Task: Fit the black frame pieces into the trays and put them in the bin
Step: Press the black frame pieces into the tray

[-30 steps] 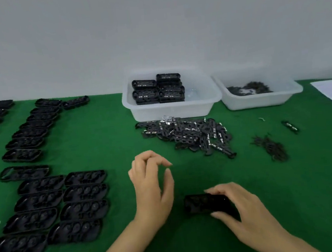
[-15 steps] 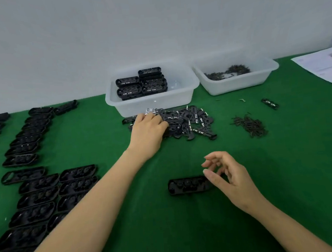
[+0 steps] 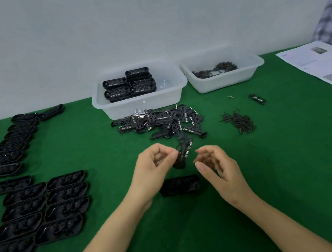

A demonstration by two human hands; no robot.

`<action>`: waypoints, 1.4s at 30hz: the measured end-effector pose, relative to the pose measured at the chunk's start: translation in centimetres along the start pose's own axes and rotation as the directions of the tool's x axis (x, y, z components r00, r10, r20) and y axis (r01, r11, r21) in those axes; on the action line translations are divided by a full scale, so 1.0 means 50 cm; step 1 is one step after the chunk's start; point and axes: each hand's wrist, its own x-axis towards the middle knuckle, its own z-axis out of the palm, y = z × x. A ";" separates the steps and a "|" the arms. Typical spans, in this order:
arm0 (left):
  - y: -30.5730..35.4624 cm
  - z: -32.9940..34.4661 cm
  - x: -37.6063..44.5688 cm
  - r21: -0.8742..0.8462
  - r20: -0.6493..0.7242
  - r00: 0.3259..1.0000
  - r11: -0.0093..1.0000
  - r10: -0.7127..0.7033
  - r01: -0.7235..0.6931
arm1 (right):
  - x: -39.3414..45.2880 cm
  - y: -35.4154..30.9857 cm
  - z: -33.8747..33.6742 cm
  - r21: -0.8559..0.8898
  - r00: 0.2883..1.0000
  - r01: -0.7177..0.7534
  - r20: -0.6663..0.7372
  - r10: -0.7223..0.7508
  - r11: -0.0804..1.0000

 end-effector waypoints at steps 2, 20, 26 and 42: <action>0.002 0.024 -0.021 -0.077 0.057 0.997 0.995 -0.059 0.064 | 0.003 -0.006 -0.001 0.086 1.000 -0.022 -0.005 0.022 0.996; 0.057 0.025 -0.054 0.086 0.106 0.990 0.991 0.093 -0.102 | 0.007 -0.049 -0.013 -0.826 0.660 0.485 0.131 -0.739 0.287; 0.037 0.002 -0.047 -0.093 0.225 0.969 0.988 -0.097 0.120 | 0.009 -0.046 -0.014 -0.639 0.824 0.488 0.114 -0.554 0.594; 0.031 -0.067 0.012 0.648 0.571 0.816 0.561 0.088 -0.514 | -0.004 0.015 -0.038 -0.661 0.948 0.162 0.309 0.070 0.732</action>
